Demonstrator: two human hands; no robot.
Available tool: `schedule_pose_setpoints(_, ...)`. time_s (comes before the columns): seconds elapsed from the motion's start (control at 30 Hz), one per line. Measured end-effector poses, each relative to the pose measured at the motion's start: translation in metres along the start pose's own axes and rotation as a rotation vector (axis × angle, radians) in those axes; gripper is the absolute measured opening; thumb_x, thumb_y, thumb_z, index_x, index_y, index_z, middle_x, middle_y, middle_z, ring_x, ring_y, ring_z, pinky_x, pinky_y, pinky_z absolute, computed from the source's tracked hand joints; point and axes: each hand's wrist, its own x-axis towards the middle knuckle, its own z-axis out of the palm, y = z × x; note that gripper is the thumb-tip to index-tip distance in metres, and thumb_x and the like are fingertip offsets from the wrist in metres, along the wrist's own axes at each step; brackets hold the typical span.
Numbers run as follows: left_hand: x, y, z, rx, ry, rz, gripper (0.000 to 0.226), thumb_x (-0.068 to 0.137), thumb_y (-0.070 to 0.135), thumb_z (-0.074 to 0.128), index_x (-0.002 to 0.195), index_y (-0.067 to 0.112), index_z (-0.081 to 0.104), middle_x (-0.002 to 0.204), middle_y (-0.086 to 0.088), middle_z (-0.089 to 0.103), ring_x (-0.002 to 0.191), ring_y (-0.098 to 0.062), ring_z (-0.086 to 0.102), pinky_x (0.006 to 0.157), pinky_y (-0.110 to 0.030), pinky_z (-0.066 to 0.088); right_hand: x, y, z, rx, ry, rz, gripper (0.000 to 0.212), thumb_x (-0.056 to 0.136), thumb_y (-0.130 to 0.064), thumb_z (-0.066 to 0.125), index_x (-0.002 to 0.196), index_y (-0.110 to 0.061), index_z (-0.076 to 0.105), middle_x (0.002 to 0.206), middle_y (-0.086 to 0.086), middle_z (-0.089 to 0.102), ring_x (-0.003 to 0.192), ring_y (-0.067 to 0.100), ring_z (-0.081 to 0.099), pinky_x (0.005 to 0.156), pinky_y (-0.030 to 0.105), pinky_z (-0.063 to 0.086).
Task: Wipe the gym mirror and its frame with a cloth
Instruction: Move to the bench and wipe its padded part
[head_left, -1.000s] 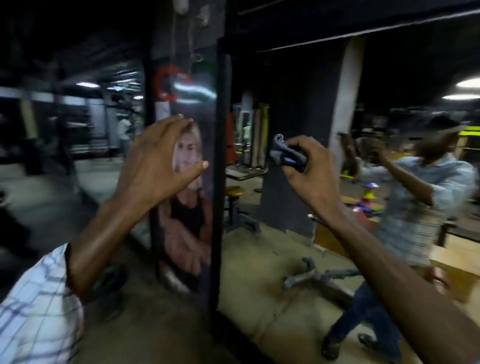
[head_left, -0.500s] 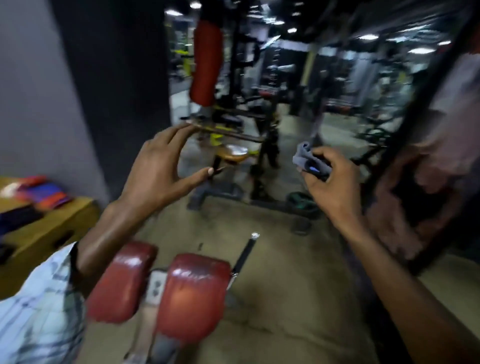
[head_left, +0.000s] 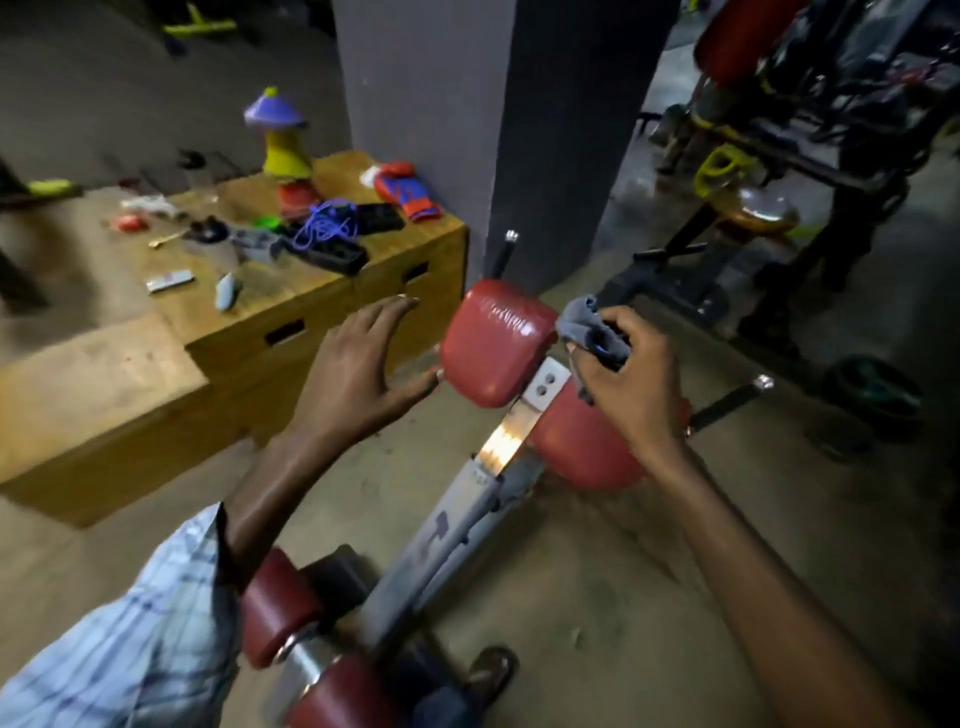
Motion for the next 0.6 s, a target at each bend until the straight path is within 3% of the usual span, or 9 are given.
schedule_pose_setpoints(0.07,-0.043,-0.012,0.009,-0.003,-0.044,-0.051,0.085,0.087,0.069,0.058,0.155,0.021,0.041,0.158,-0.007,0.046,0.143,-0.026,0.043,0.113,-0.045,0.038,-0.046,-0.002,0.022,0.058,-0.054,0.062,0.014,0.087,-0.02,0.078,0.089,-0.021,0.065,0.08,-0.01,0.067,0.075,0.003,0.064,0.066,0.024,0.05)
schedule_pose_setpoints(0.17,-0.111,-0.024,0.02,-0.013,-0.103,-0.098,0.085,0.089,0.067,0.063,0.156,0.021,0.039,0.158,-0.007,0.046,0.143,-0.027,0.043,0.112,-0.048,0.038,-0.12,-0.004,0.048,0.12,-0.092,0.153,0.011,0.086,-0.022,0.077,0.092,-0.018,0.069,0.084,-0.007,0.072,0.08,0.008,0.068,0.07,0.031,0.056)
schedule_pose_setpoints(0.27,-0.181,-0.03,0.024,-0.03,-0.144,-0.123,0.082,0.088,0.064,0.064,0.154,0.02,0.042,0.156,-0.008,0.048,0.14,-0.029,0.047,0.11,-0.046,0.04,-0.196,-0.011,0.066,0.165,-0.122,0.236,0.011,0.088,-0.015,0.077,0.096,-0.015,0.07,0.088,-0.007,0.072,0.081,0.001,0.067,0.071,0.021,0.052)
schedule_pose_setpoints(0.47,-0.299,-0.043,0.028,-0.035,-0.287,-0.159,0.078,0.088,0.056,0.067,0.151,0.016,0.047,0.151,-0.012,0.053,0.134,-0.033,0.051,0.104,-0.044,0.042,-0.335,-0.017,0.099,0.203,-0.118,0.508,0.022,0.086,-0.011,0.076,0.102,-0.015,0.063,0.095,-0.002,0.069,0.082,0.008,0.065,0.067,0.014,0.049)
schedule_pose_setpoints(0.6,-0.35,-0.066,0.044,-0.057,-0.393,-0.191,0.079,0.083,0.06,0.062,0.147,0.014,0.052,0.143,-0.011,0.06,0.125,-0.032,0.06,0.097,-0.042,0.049,-0.404,-0.011,0.131,0.225,-0.132,0.702,0.019,0.085,-0.015,0.079,0.095,-0.014,0.063,0.091,0.003,0.069,0.08,0.015,0.065,0.071,0.03,0.053)
